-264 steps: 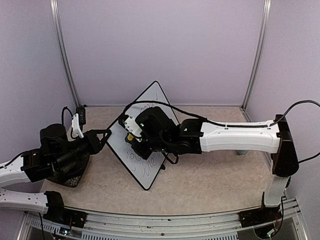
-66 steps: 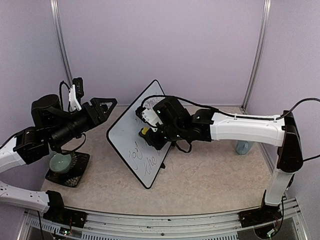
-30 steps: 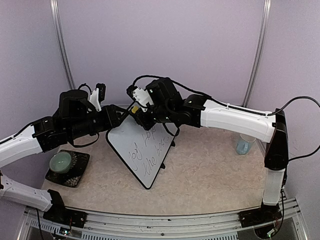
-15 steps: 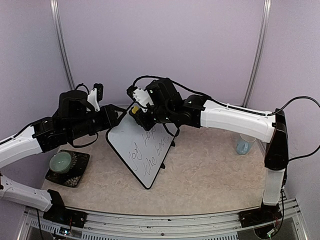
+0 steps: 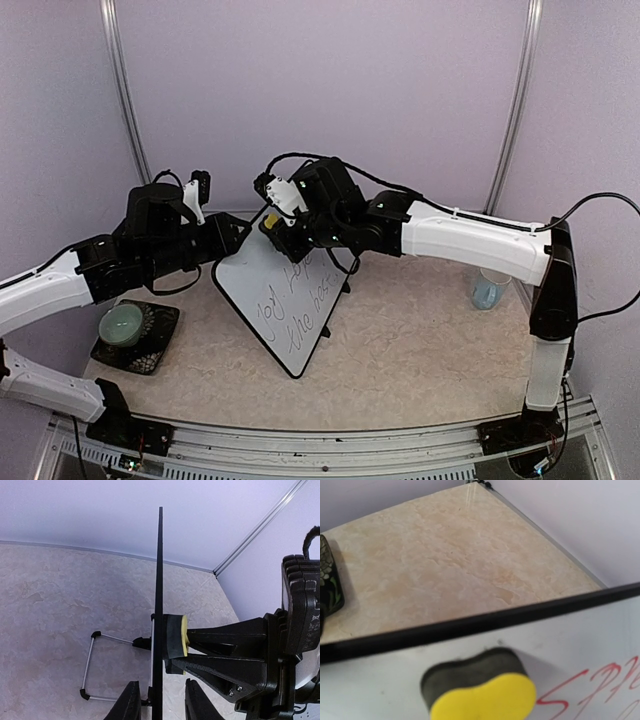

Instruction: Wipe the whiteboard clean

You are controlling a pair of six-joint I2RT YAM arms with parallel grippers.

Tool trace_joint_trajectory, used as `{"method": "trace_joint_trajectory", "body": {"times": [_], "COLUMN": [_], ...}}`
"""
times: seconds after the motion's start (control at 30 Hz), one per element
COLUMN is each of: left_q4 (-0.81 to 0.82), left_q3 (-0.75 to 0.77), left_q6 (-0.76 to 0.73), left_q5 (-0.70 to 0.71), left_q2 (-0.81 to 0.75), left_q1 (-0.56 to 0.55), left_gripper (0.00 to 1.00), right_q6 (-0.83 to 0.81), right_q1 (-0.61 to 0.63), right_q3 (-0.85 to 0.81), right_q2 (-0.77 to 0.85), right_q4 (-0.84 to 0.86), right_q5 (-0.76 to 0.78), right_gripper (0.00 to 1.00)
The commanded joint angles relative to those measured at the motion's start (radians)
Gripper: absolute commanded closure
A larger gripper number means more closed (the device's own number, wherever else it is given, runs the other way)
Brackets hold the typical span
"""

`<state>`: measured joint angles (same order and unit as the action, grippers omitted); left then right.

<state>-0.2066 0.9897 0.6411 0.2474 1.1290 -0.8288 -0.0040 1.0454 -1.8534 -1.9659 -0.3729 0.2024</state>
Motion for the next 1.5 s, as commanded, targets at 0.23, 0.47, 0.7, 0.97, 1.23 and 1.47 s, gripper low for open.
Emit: {"method": "trace_joint_trajectory", "body": {"times": [0.23,0.47,0.7,0.97,1.23,1.47], "left_q4": [-0.055,-0.156,-0.135,-0.11,-0.115,-0.144], "left_q3": [0.028,0.111,0.099,0.094,0.103,0.096], "left_q6": [-0.033,-0.076,-0.063,-0.053,-0.04,-0.003], "left_q5": [-0.072,-0.167,-0.194,-0.206,-0.217,-0.246], "left_q2": [0.047,0.063,0.083,0.093,0.091,0.056], "left_q1": [0.027,0.07,0.08,0.08,0.081,0.08], "left_gripper": [0.74,0.71,0.71,0.96,1.0,1.0], "right_q6": [-0.023,-0.029,-0.028,-0.027,-0.021,-0.016], "right_q1": [-0.02,-0.024,-0.025,-0.024,-0.025,-0.023], "right_q3": [0.012,0.016,0.0,-0.02,-0.021,-0.025], "right_q2": [0.042,0.048,0.039,0.023,0.042,0.062], "right_q4": [-0.01,-0.014,-0.011,-0.022,-0.015,-0.013], "right_q5": [0.006,0.002,-0.011,-0.049,-0.066,-0.079], "right_gripper": [1.0,1.0,1.0,1.0,1.0,1.0]}}
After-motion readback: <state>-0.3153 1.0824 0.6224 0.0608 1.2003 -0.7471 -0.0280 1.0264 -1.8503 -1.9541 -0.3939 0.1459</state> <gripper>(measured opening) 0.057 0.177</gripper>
